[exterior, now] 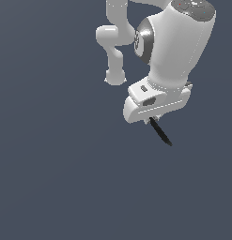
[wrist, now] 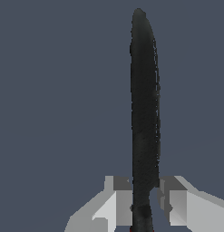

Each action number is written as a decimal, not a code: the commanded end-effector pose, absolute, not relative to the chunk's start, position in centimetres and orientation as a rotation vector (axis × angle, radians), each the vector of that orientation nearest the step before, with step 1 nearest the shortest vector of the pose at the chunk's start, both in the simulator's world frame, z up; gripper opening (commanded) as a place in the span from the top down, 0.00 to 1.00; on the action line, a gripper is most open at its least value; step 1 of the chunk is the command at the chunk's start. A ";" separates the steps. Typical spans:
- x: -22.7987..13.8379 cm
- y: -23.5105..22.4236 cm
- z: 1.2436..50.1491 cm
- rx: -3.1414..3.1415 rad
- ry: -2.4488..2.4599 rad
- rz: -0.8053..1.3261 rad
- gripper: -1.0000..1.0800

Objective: Pick up the object and move it to a goal position.

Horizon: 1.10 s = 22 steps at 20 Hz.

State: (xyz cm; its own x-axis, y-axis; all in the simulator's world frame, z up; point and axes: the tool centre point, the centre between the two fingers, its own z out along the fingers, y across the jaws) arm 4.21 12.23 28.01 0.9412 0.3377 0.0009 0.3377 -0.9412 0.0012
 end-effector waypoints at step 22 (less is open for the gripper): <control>2.6 15.8 46.8 3.096 0.537 0.000 1.00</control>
